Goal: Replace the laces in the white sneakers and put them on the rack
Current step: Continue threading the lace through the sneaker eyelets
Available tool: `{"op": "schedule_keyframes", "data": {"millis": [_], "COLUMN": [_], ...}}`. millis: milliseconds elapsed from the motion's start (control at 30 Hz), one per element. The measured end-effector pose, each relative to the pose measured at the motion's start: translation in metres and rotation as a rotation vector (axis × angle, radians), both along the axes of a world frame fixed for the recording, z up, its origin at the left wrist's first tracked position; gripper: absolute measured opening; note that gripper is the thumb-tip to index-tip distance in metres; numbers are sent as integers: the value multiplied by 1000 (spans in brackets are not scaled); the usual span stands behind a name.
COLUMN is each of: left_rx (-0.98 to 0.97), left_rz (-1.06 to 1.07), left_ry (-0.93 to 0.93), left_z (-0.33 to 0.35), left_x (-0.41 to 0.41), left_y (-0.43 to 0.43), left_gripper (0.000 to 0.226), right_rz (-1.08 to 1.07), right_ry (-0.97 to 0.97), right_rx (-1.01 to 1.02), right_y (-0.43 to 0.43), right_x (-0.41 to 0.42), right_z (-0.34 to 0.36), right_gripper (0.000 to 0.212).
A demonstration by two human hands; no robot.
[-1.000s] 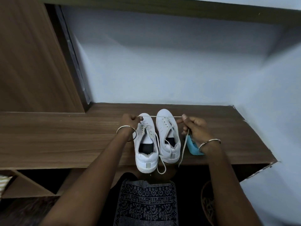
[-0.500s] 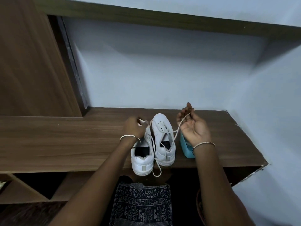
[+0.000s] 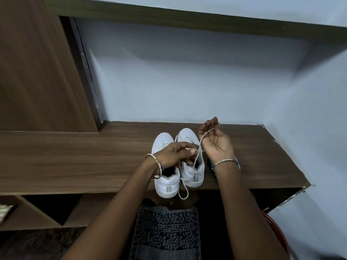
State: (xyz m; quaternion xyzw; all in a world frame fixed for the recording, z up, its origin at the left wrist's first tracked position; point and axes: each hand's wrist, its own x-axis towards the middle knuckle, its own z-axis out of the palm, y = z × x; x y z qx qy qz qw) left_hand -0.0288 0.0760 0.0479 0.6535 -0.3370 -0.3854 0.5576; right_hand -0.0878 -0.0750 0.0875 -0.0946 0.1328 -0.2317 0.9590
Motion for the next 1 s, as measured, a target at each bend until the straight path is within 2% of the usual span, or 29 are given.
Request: {"op": "schedule_keyframes", "data": {"millis": [133,233,300,433,533,600,700,833,933,1000], "left_rx": [-47,-48,-43,-122,-151,-140,-86,24,253,406], "left_rz": [-35,98,226,424,446,428,407,518,688,770], "left_ry": [-45,-70,-37,43,95,124,104,-81,-325,-415], "left_z": [-12,-7,-5,-1,6,11,14,2,-23,-36], "left_x": [0,-3,1,15,17,16,20,41,58,55], "left_y": [-6,-3,0,3,2,2,3,11,21,27], "left_gripper": [16,21,25,30,28,27,25,34,41,35], "right_rz": [7,32,113,284,353,360,303,242,150,126], "right_ry": [-13,3,118,490,568,545,528,581,596,588], "right_rx": [23,-27,-197,-705,-1016,-1130,-1185,-1146,-941,-915], "right_y": [8,6,1,8,24,34,39,36,32,33], "right_x": [4,6,4,-6,-12,-9,1,14,24,30], "right_z": [-1,-5,-14,-38,-49,-52,-52,-53,-56,-59], "right_gripper": [28,27,25,19,11,6,7,7,12,7]}}
